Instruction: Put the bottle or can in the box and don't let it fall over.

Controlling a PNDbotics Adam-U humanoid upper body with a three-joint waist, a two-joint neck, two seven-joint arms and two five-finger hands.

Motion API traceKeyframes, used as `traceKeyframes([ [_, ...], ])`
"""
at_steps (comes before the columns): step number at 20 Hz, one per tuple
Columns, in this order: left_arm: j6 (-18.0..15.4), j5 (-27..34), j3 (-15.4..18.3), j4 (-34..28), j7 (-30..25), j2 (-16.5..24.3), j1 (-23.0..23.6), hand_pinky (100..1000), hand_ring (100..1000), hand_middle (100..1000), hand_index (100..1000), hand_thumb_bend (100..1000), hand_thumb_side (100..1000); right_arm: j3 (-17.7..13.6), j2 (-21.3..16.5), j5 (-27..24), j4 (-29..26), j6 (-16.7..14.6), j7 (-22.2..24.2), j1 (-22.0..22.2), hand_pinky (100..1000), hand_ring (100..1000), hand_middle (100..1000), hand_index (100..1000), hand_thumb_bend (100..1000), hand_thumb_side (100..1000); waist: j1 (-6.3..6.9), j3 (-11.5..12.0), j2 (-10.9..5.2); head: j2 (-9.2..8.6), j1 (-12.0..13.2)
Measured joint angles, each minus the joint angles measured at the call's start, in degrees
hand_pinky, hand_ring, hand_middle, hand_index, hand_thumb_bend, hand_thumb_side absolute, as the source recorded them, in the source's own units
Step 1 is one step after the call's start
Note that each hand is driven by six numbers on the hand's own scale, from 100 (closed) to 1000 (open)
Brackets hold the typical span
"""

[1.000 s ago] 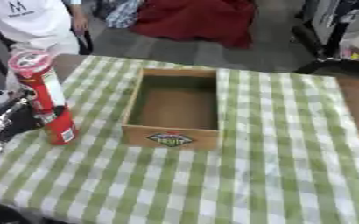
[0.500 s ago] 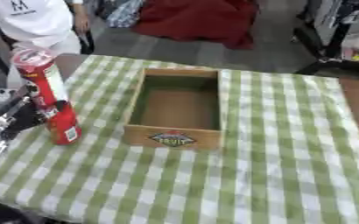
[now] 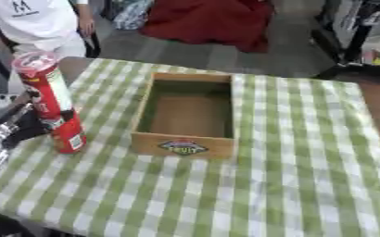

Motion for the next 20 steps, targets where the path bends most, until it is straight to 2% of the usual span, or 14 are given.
traceKeyframes([
  [4, 0.2, 0.0, 0.0, 0.0, 0.2, -0.3, -0.1, 981, 1000, 870, 949, 415, 440, 0.0, 0.0, 0.0, 0.0, 0.0, 0.0, 0.0, 813, 780, 775, 828, 100, 724, 0.00, 0.0, 0.00, -0.13, 0.2],
  [8, 0.3, 0.0, -0.3, 0.0, 0.3, -0.5, -0.3, 981, 1000, 883, 948, 420, 429, 0.0, 0.0, 0.0, 0.0, 0.0, 0.0, 0.0, 813, 780, 775, 828, 100, 725, 0.01, -0.1, 0.00, -0.14, 0.3],
  [9, 0.3, 0.0, -0.3, 0.0, 0.3, -0.5, -0.4, 988, 1000, 886, 946, 422, 385, 0.0, 0.0, 0.0, 0.0, 0.0, 0.0, 0.0, 814, 780, 775, 829, 100, 726, 0.02, -0.1, 0.00, -0.14, 0.3],
  [11, 0.3, -0.1, -0.3, 0.0, 0.2, -0.5, -0.4, 993, 1000, 888, 944, 420, 363, 0.0, 0.0, 0.0, 0.0, 0.0, 0.0, 0.0, 814, 780, 775, 829, 100, 725, 0.06, -0.1, 0.00, -0.14, 0.4],
  [16, 0.2, -0.5, -0.4, 0.0, 0.0, -0.5, -0.5, 993, 996, 885, 939, 416, 357, 0.0, 0.0, 0.0, 0.0, 0.0, 0.0, 0.0, 814, 780, 775, 829, 100, 726, 0.07, -0.1, 0.00, -0.23, 0.4],
  [20, 0.2, -0.6, -0.4, 0.0, -0.2, -0.7, -0.5, 989, 928, 870, 926, 416, 343, 0.0, 0.0, 0.0, 0.0, 0.0, 0.0, 0.0, 814, 781, 776, 829, 100, 727, 0.06, -0.1, 0.00, -0.40, 0.5],
])
